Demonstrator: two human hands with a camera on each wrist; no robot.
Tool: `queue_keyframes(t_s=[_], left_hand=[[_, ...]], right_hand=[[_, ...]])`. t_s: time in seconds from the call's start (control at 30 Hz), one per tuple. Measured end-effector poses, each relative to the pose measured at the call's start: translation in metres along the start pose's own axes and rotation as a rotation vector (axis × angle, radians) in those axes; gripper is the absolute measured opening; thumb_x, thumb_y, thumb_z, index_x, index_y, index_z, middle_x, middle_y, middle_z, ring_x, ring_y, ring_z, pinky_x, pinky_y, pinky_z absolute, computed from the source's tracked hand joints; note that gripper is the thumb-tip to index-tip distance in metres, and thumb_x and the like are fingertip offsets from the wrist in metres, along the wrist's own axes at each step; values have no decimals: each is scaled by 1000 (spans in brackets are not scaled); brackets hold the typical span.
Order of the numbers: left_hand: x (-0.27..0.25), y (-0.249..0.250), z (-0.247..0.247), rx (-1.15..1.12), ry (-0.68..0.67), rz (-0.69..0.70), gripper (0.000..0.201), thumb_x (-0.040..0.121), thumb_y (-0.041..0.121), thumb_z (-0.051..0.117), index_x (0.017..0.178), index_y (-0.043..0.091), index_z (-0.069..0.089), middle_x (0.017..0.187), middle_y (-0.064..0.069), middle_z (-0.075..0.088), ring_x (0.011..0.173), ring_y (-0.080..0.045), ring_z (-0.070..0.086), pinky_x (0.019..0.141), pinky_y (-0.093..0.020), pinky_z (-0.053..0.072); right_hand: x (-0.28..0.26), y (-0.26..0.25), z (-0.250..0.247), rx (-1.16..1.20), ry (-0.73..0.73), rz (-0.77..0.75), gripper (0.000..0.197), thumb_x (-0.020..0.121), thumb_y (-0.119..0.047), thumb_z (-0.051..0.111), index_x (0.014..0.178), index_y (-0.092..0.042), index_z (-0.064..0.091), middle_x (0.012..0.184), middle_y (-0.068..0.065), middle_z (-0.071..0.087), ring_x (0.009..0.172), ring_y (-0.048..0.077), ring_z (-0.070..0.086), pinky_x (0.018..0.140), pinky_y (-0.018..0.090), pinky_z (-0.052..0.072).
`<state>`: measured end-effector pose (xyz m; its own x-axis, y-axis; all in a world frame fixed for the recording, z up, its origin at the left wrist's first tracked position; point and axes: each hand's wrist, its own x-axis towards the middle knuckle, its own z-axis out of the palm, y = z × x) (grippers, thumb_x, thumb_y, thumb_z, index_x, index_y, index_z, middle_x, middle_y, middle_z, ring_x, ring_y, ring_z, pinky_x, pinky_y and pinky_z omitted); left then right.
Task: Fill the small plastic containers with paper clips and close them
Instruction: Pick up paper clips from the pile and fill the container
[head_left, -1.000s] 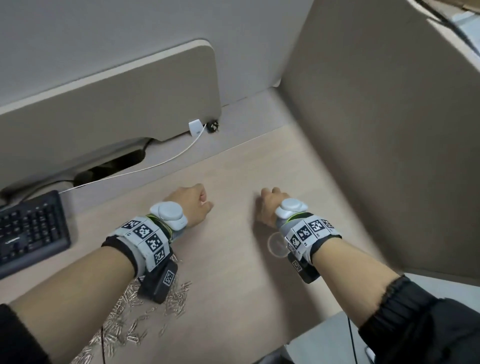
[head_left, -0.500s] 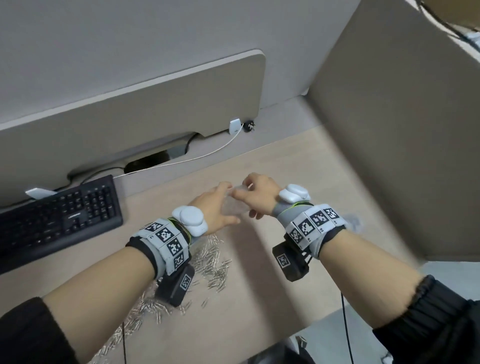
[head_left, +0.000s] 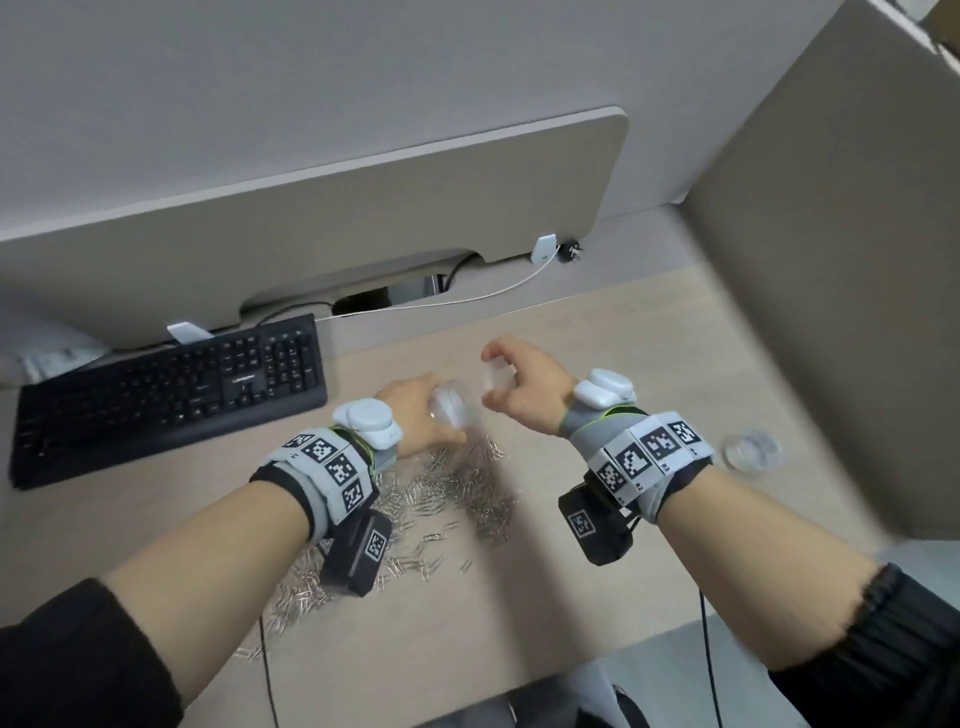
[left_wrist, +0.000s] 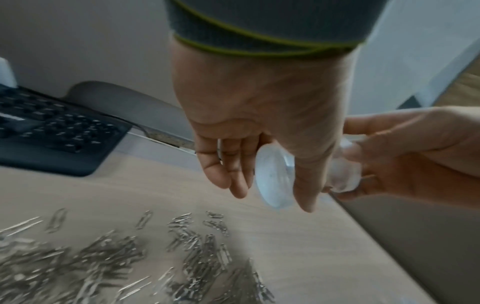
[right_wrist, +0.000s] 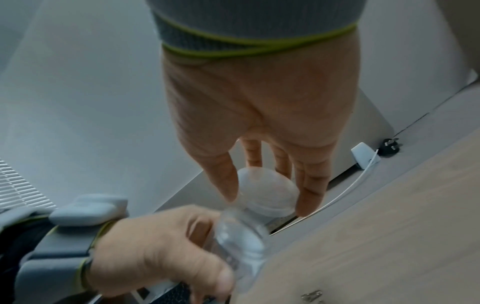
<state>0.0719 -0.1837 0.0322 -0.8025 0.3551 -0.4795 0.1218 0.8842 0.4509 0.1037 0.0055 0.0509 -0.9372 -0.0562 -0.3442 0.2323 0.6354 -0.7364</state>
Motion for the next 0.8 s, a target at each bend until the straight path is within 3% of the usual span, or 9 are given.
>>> queue_keyframes(t_s=[0.1, 0.13, 0.2, 0.27, 0.37, 0.5, 0.63, 0.7, 0.8], left_hand=[[-4, -16, 1, -31, 59, -86, 75, 75, 43, 80, 138, 21, 47, 119, -3, 63, 98, -24, 60, 70, -25, 39], [-6, -18, 1, -62, 73, -107, 79, 77, 41, 79, 143, 21, 42, 124, -4, 61, 94, -23, 60, 66, -25, 40], [-8, -21, 4, -159, 105, -141, 81, 77, 34, 80, 145, 21, 37, 125, -3, 59, 77, -18, 56, 54, -24, 39], [-13, -24, 6, -224, 158, -171, 80, 75, 32, 81, 141, 21, 36, 121, 0, 57, 67, -13, 55, 48, -23, 39], [-15, -32, 13, -279, 223, -236, 79, 72, 34, 84, 134, 20, 38, 116, 5, 54, 71, -10, 57, 49, -21, 41], [-19, -50, 18, -380, 296, -282, 70, 76, 36, 81, 132, 20, 41, 112, 10, 53, 68, -2, 55, 45, -10, 41], [-27, -74, 22, -335, 292, -301, 78, 65, 69, 74, 128, 30, 50, 114, 6, 63, 86, -14, 66, 74, -33, 59], [-31, -77, 22, -315, 316, -310, 72, 67, 60, 77, 128, 29, 53, 114, 3, 59, 93, -19, 64, 84, -36, 56], [-36, -83, 18, -322, 340, -335, 67, 74, 42, 80, 131, 20, 51, 112, 0, 51, 97, -23, 58, 83, -33, 49]], right_hand=[[3, 17, -12, -1, 77, 83, 37, 80, -21, 72, 107, -15, 48, 101, 7, 57, 81, 23, 50, 70, 25, 34], [5, 25, -13, -39, 80, 119, 34, 80, -24, 72, 101, -14, 46, 96, 7, 56, 80, 25, 50, 68, 27, 34], [10, 44, -11, -196, 66, 184, 30, 82, -29, 68, 93, -13, 46, 92, 8, 56, 79, 26, 50, 66, 29, 34], [16, 69, -3, -392, -8, 235, 28, 87, -36, 62, 96, -12, 50, 101, 11, 57, 80, 26, 49, 68, 30, 36], [27, 99, 9, -603, -131, 300, 44, 89, -53, 47, 111, -15, 54, 111, 8, 49, 89, 31, 57, 80, 39, 50], [32, 116, 25, -711, -74, 274, 48, 93, -52, 39, 116, -13, 54, 113, 11, 49, 105, 32, 56, 88, 44, 51], [35, 113, 38, -760, -79, 245, 43, 95, -45, 41, 118, -10, 52, 116, 12, 50, 109, 33, 52, 84, 41, 45], [37, 107, 39, -760, -90, 226, 42, 92, -41, 49, 120, -10, 50, 119, 13, 49, 111, 33, 50, 83, 41, 44], [36, 91, 47, -705, -114, 195, 45, 89, -43, 56, 118, -10, 48, 118, 14, 50, 104, 35, 55, 80, 40, 46]])
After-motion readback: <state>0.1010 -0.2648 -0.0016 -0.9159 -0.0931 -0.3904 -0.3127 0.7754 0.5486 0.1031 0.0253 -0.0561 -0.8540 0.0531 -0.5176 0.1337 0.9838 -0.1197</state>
